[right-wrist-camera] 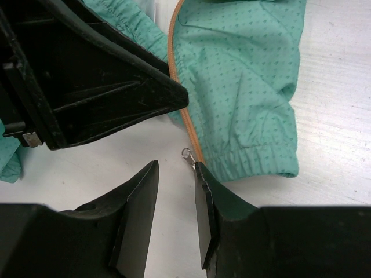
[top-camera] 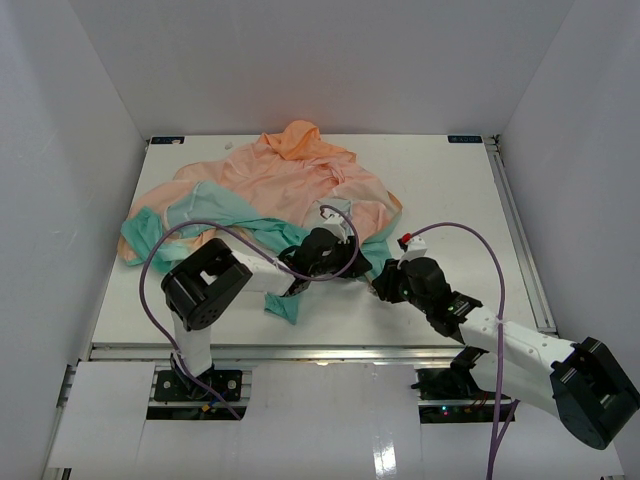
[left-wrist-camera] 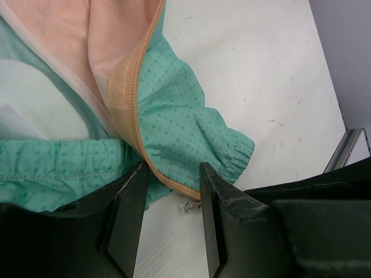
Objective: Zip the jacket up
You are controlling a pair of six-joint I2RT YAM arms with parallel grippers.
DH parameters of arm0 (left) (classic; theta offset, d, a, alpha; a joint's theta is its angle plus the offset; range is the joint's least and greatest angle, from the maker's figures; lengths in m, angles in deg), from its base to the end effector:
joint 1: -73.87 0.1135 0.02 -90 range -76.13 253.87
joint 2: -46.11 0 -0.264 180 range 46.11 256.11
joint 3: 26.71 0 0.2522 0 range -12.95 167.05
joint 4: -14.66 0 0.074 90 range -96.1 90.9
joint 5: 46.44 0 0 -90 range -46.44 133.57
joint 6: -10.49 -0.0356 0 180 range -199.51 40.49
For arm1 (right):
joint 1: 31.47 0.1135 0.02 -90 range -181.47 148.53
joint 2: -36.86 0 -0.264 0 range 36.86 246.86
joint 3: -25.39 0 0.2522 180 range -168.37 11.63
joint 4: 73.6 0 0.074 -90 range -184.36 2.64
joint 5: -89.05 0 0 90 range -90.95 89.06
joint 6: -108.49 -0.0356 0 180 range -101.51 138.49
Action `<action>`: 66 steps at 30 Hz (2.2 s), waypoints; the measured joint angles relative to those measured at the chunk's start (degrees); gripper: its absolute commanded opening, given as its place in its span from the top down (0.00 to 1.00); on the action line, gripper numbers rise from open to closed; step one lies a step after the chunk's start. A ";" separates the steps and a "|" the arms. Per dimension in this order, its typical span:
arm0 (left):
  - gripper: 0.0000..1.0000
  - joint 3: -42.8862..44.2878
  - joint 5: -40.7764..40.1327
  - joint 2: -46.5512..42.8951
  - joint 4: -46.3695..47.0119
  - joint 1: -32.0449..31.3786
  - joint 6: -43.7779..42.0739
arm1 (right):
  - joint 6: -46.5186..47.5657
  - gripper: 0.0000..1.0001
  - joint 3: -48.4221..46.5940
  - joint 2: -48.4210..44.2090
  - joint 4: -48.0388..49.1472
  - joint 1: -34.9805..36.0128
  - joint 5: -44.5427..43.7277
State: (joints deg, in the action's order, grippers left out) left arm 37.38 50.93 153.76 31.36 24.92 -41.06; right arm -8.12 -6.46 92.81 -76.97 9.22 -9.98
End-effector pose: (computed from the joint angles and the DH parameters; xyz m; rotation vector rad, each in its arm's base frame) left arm 0.2463 -0.2898 0.1419 0.2897 2.1958 -1.0426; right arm 0.1547 0.1257 0.1789 -0.1567 2.0866 0.5658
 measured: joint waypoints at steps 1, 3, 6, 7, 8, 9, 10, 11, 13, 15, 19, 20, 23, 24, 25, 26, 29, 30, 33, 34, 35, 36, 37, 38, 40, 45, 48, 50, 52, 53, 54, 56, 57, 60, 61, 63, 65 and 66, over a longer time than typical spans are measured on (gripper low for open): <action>0.50 0.62 0.15 0.49 -0.12 -0.02 0.00 | 0.00 0.62 0.00 0.00 -0.02 0.00 -0.02; 0.50 1.51 0.40 1.28 -0.34 -0.02 0.02 | 0.02 0.62 0.00 -0.13 -0.08 0.00 -0.02; 0.50 2.17 0.63 1.87 -0.78 -0.02 0.11 | 0.02 0.62 0.00 -0.55 -0.21 0.00 -0.02; 0.50 2.34 0.63 1.95 -0.99 -0.02 0.15 | 0.02 0.62 0.00 -0.73 -0.27 0.00 -0.02; 0.50 2.57 0.62 2.05 -1.32 -0.02 0.19 | 0.02 0.62 0.00 -0.90 -0.33 0.00 -0.03; 0.50 3.05 0.56 2.26 -2.08 0.00 0.29 | 0.02 0.62 0.00 -0.99 -0.33 0.00 -0.04; 0.50 3.69 0.43 2.62 -2.80 -0.02 0.42 | 0.00 0.62 0.00 -1.04 -0.36 0.00 -0.04; 0.50 4.23 0.25 2.97 -3.41 -0.02 0.53 | 0.01 0.62 0.00 -1.08 -0.38 0.00 -0.05; 0.50 4.83 -0.27 3.46 -4.22 -0.02 0.86 | 0.02 0.62 0.00 -1.17 -0.38 0.00 -0.06; 0.50 4.82 -0.69 3.52 -4.68 -0.02 1.22 | 0.02 0.62 0.00 -1.20 -0.38 0.00 -0.10; 0.52 4.79 -0.91 3.52 -4.75 0.00 1.64 | 0.00 0.62 0.02 -1.48 -0.44 0.00 -0.27; 0.57 4.79 -0.86 3.52 -4.74 -0.02 1.66 | 0.00 0.61 0.02 -1.66 -0.44 0.00 -0.28; 0.73 4.81 -0.42 3.65 -4.64 -0.02 1.78 | 0.00 0.61 0.04 -1.96 -0.42 0.00 -0.43; 0.77 4.79 -0.09 3.67 -4.32 -0.01 1.82 | 0.00 0.61 0.09 -1.97 -0.41 0.00 -0.46; 0.82 4.74 0.32 3.67 -3.77 0.00 1.77 | 0.01 0.60 0.14 -1.93 -0.41 0.00 -0.48; 0.86 4.63 0.87 3.66 -2.87 0.00 1.58 | 0.02 0.60 0.17 -1.83 -0.41 0.00 -0.48; 0.92 3.93 2.94 3.57 0.10 -0.02 0.69 | 0.04 0.59 0.17 -1.14 -0.39 0.00 -0.39; 0.92 3.41 3.51 3.33 1.01 -0.01 0.34 | 0.10 0.58 0.17 -0.95 -0.39 0.00 -0.26; 0.94 1.59 5.32 2.27 3.32 0.00 -0.86 | 0.70 0.57 0.17 -0.74 -0.35 0.00 -0.02; 0.95 1.09 6.05 1.80 3.85 0.03 -1.29 | 1.08 0.56 0.17 -0.74 -0.34 0.00 -0.09; 0.95 0.61 6.79 1.31 4.32 0.06 -1.72 | 1.48 0.56 0.17 -0.74 -0.33 0.00 -0.18; 0.96 0.30 7.65 0.72 4.67 0.10 -2.29 | 1.79 0.56 0.17 -0.80 -0.33 -0.01 -0.24; 0.96 0.04 8.53 0.11 4.99 0.13 -2.89 | 2.08 0.55 0.17 -0.88 -0.33 -0.02 -0.28; 0.97 -0.15 9.37 -0.45 5.50 0.28 -3.36 | 2.43 0.55 0.17 -1.06 -0.26 -0.04 -0.28; 0.97 -0.72 11.26 -1.59 6.97 0.58 -4.27 | 3.19 0.54 0.17 -1.47 -0.01 -0.09 -0.35; 1.00 -4.54 17.51 -5.18 12.14 1.68 -5.59 | 6.45 0.50 0.22 -2.67 1.80 -1.45 1.29; 1.00 -5.00 20.39 -5.75 13.82 2.14 -6.37 | 8.23 0.50 0.56 -3.23 3.58 -2.39 3.77; 1.00 -5.01 21.71 -5.77 14.43 2.24 -6.83 | 9.08 0.51 1.03 -3.62 4.31 -2.46 4.93; 1.00 -5.02 23.00 -5.77 14.87 2.25 -7.14 | 9.50 0.52 1.35 -3.90 4.63 -2.47 5.89; 1.00 -5.05 23.60 -5.77 15.17 2.26 -7.25 | 9.66 0.53 1.55 -4.03 4.86 -2.47 6.30; 1.00 -5.16 24.04 -5.77 15.60 2.31 -7.31 | 9.79 0.53 1.77 -4.13 5.12 -2.47 6.83; 1.00 -5.69 24.90 -5.77 16.61 2.43 -7.34 | 10.03 0.53 2.18 -4.19 5.74 -2.47 8.64; 1.00 -5.88 25.22 -5.77 16.88 2.53 -7.31 | 10.13 0.53 2.38 -4.17 6.14 -2.47 9.47; 1.00 -6.15 26.16 -5.77 17.98 2.76 -6.97 | 10.22 0.54 3.49 -4.16 7.84 -2.47 10.97; 1.00 -6.29 26.43 -5.77 18.47 2.85 -6.76 | 10.26 0.54 3.92 -4.10 8.44 -2.47 11.26; 1.00 -6.59 26.88 -5.77 19.16 3.05 -6.26 | 10.35 0.55 4.54 -3.48 9.55 -2.47 11.72; 1.00 -6.77 27.32 -5.77 19.63 3.16 -5.80 | 10.44 0.56 5.06 -2.52 10.85 -2.47 12.25; 1.00 -6.80 27.52 -5.77 19.79 3.21 -5.53 | 10.46 0.57 5.30 -2.10 11.53 -2.47 12.49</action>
State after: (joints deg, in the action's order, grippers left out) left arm 30.58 78.44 147.99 51.14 28.13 -46.58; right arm 2.34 -1.16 90.71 -65.44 6.75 2.51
